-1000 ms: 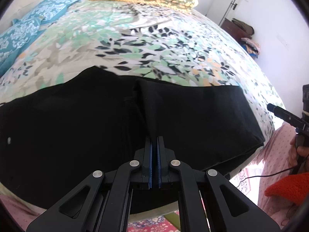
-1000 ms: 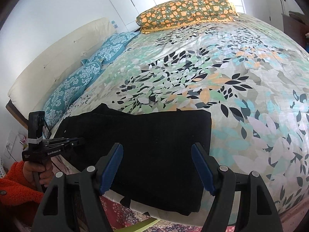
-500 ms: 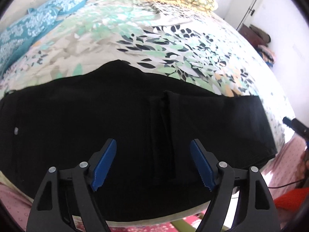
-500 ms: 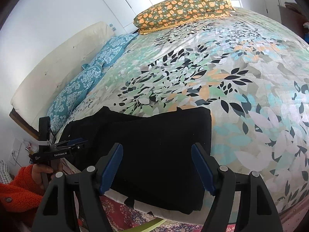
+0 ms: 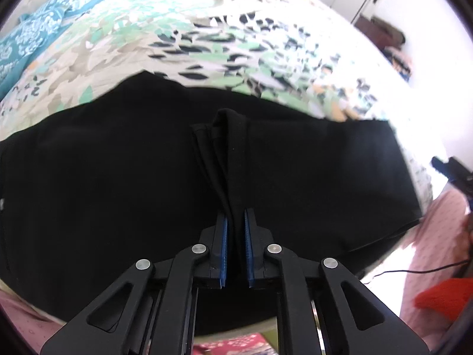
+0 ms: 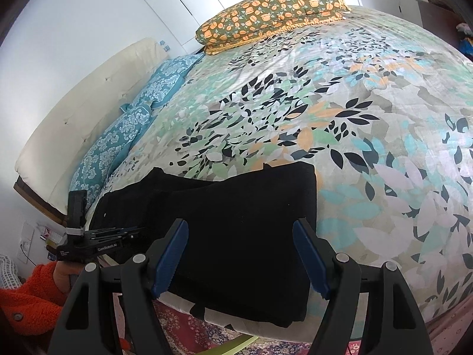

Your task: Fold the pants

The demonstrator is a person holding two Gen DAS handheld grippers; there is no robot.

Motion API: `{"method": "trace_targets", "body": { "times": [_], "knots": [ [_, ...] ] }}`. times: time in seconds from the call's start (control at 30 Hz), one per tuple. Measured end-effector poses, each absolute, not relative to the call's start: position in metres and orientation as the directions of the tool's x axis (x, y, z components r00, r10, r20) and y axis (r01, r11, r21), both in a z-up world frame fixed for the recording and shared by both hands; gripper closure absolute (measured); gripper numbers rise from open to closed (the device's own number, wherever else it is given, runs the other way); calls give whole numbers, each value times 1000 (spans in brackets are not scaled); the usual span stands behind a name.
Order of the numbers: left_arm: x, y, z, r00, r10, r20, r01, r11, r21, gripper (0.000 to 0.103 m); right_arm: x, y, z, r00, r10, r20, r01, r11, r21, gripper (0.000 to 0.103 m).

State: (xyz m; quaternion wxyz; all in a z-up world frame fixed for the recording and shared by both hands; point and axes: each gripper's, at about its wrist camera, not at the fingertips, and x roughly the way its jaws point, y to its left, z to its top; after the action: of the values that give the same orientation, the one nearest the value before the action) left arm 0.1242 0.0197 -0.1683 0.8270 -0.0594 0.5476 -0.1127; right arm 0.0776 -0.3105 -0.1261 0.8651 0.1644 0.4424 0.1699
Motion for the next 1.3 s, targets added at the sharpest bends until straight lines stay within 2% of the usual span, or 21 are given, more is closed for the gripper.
{"method": "trace_targets", "body": {
  "times": [0.1, 0.27, 0.33, 0.43, 0.63, 0.77, 0.83, 0.9, 0.93, 1.03, 1.17, 1.3],
  "knots": [
    [119, 32, -160, 397, -240, -886, 102, 971, -218, 95, 81, -313, -117, 569, 430, -701, -164, 895, 415, 30],
    [129, 36, -182, 350, -198, -916, 68, 980, -186, 94, 110, -300, -126, 502, 487, -715, -217, 871, 441, 27],
    [129, 34, -182, 351, -192, -916, 78, 981, -176, 94, 126, -296, -153, 434, 498, -751, -187, 865, 466, 25],
    [126, 35, -182, 351, -196, -915, 79, 981, -180, 93, 150, -302, -217, 239, 475, -847, -22, 874, 485, 26],
    [127, 37, -182, 352, -203, -914, 68, 979, -191, 93, 145, -348, -164, 417, 648, -638, 56, 682, 729, 26],
    [131, 36, -184, 345, -196, -918, 66, 981, -184, 92, 135, -343, -152, 360, 752, -552, 55, 574, 817, 21],
    [130, 37, -184, 344, -198, -918, 64, 980, -188, 92, 127, -329, -171, 283, 773, -568, 83, 570, 818, 21],
    [129, 37, -184, 345, -201, -917, 61, 980, -192, 92, 115, -323, -205, 187, 738, -648, 153, 630, 762, 21],
    [129, 38, -184, 345, -204, -916, 60, 979, -195, 91, 110, -324, -215, 190, 735, -650, 163, 630, 760, 25],
    [128, 37, -184, 348, -199, -916, 62, 980, -189, 91, 113, -334, -202, 234, 750, -619, 190, 589, 785, 27],
    [130, 36, -186, 342, -194, -919, 60, 981, -185, 90, 136, -330, -153, 307, 694, -651, 53, 671, 740, 26],
    [129, 38, -185, 343, -199, -918, 58, 980, -191, 89, 169, -328, -153, 348, 694, -630, 39, 660, 750, 21]
  ]
}}
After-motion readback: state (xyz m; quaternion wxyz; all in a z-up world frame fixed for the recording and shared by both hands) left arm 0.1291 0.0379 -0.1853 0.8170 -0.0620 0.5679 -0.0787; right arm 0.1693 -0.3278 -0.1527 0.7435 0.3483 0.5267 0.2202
